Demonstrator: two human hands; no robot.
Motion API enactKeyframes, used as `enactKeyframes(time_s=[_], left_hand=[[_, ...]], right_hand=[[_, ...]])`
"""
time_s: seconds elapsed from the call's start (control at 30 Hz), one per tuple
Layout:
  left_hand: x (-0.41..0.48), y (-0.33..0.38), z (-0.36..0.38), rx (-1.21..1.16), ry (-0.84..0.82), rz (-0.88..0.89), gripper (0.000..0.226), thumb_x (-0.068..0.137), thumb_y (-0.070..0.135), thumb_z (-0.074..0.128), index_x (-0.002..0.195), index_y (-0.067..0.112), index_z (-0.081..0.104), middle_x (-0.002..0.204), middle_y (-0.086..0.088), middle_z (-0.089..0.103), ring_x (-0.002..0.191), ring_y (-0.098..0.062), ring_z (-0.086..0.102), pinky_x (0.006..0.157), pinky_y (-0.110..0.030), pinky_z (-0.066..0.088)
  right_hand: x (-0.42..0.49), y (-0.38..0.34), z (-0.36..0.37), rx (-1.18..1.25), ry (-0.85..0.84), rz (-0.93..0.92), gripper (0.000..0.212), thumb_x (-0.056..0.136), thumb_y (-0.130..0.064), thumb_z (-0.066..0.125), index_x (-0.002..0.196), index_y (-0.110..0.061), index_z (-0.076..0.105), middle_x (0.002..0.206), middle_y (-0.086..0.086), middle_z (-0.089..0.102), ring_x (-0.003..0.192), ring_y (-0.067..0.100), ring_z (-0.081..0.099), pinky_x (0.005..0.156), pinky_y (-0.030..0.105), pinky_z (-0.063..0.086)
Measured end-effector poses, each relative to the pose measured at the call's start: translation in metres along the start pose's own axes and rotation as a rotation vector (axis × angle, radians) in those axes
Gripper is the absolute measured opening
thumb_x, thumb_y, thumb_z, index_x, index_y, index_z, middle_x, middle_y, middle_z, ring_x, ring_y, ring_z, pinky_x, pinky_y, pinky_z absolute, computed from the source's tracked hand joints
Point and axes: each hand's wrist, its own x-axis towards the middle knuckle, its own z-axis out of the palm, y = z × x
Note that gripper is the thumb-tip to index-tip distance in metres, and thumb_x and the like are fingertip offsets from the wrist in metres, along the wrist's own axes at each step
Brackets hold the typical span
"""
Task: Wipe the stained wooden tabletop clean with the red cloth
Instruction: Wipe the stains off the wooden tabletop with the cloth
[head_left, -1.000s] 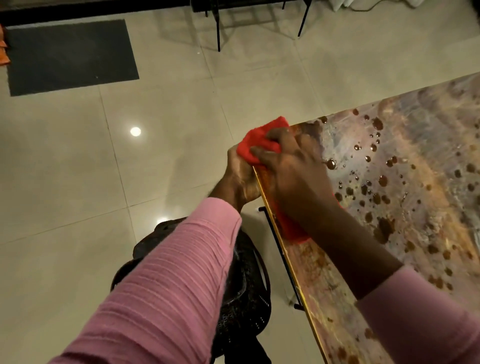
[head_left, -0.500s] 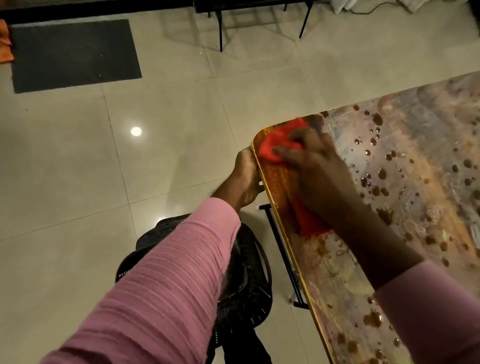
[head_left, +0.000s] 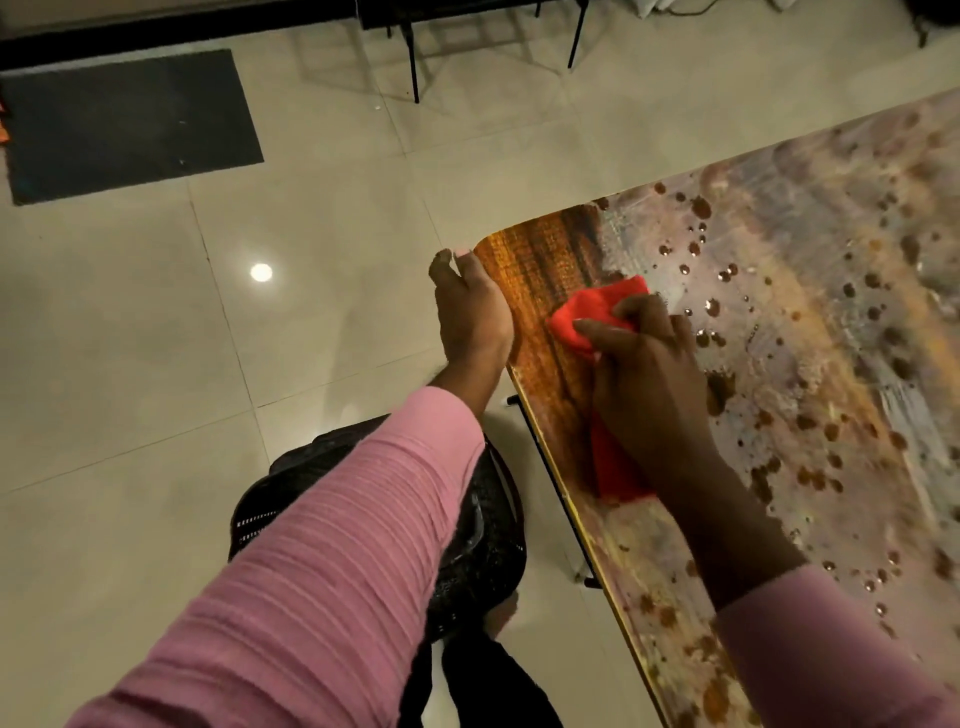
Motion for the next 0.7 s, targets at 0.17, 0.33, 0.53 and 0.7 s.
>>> enactKeyframes(time_s=[0.17, 0.33, 0.53, 0.7], left_hand=[[-0.012, 0.006, 0.004, -0.009, 0.130, -0.007, 0.051, 0.106, 0.039, 0.025, 0.152, 0.017, 0.021, 0.152, -0.018, 0.036, 0.128, -0.032, 0.049, 0.084, -0.027, 0.034], [-0.028, -0.009, 0.008, 0.026, 0.144, 0.001, 0.054, 0.105, 0.043, 0.021, 0.154, 0.022, 0.014, 0.154, -0.017, 0.032, 0.128, -0.034, 0.049, 0.084, -0.031, 0.037], [-0.048, -0.016, 0.015, -0.008, 0.276, -0.026, 0.053, 0.106, 0.041, 0.023, 0.154, 0.020, 0.015, 0.154, -0.019, 0.026, 0.129, -0.035, 0.047, 0.082, -0.033, 0.035], [-0.069, -0.030, 0.023, 0.074, 0.277, -0.008, 0.054, 0.105, 0.045, 0.023, 0.153, 0.022, 0.014, 0.153, -0.017, 0.030, 0.125, -0.035, 0.050, 0.078, -0.033, 0.037]], right_hand=[[-0.049, -0.002, 0.010, -0.030, -0.095, -0.346, 0.035, 0.083, -0.023, 0.061, 0.118, -0.030, 0.064, 0.130, 0.006, 0.048, 0.108, 0.028, 0.044, 0.084, 0.046, 0.048], [-0.043, 0.028, 0.000, 0.033, -0.005, -0.052, 0.039, 0.083, -0.019, 0.052, 0.121, -0.023, 0.064, 0.130, 0.012, 0.046, 0.107, 0.031, 0.042, 0.085, 0.047, 0.047], [-0.086, 0.010, 0.001, 0.067, -0.058, -0.232, 0.033, 0.081, -0.029, 0.055, 0.112, -0.026, 0.068, 0.124, 0.009, 0.052, 0.103, 0.030, 0.047, 0.076, 0.040, 0.047], [-0.089, 0.045, -0.009, 0.073, -0.073, -0.164, 0.036, 0.082, -0.025, 0.054, 0.116, -0.024, 0.067, 0.126, 0.012, 0.052, 0.103, 0.031, 0.046, 0.080, 0.048, 0.049]])
